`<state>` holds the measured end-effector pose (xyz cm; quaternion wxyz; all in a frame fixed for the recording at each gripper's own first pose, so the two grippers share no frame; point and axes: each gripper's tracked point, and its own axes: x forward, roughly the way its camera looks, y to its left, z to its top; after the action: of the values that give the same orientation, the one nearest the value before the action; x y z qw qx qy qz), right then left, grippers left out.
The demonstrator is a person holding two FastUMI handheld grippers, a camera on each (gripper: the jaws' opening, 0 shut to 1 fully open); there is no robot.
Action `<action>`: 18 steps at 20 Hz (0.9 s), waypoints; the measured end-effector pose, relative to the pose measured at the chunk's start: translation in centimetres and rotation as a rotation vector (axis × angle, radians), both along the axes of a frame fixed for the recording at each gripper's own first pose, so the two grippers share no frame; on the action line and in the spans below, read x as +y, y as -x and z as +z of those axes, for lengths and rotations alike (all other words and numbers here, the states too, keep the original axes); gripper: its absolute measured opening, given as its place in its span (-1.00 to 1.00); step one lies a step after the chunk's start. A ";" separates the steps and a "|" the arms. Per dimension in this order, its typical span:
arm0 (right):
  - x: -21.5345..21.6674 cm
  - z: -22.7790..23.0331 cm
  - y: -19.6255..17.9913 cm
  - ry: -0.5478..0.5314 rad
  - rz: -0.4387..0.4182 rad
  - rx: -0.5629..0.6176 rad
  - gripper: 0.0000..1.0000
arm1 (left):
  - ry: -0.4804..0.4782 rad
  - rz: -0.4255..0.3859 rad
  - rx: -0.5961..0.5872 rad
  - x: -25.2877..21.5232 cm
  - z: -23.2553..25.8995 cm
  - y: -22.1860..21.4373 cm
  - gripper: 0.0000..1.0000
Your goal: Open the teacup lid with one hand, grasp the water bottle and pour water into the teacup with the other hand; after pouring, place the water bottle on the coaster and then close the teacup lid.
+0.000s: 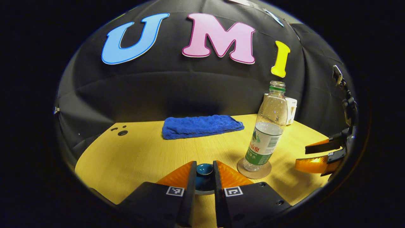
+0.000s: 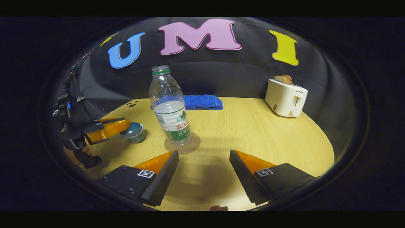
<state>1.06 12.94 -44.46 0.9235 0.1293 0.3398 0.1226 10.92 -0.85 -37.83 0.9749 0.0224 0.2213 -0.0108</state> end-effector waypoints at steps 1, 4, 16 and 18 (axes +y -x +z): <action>-0.2 0.0 0.0 0.000 -0.004 0.001 0.99 | -0.002 0.001 0.003 0.0 -0.2 -0.1 -0.44; -0.4 0.0 -0.2 0.001 -0.013 0.005 1.00 | -0.012 0.007 0.013 -0.1 -0.6 -0.2 -0.37; -0.3 1.9 -0.3 -0.005 -0.016 -0.014 0.99 | -0.066 0.018 0.042 0.3 -0.8 1.0 0.62; -0.4 3.3 -0.4 -0.008 -0.021 -0.028 0.99 | -0.030 0.022 0.042 0.0 0.2 1.7 0.86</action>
<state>1.42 12.50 -41.13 0.9289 0.1348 0.3248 0.1162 9.23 -0.82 -37.59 0.9697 0.0344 0.2419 0.0030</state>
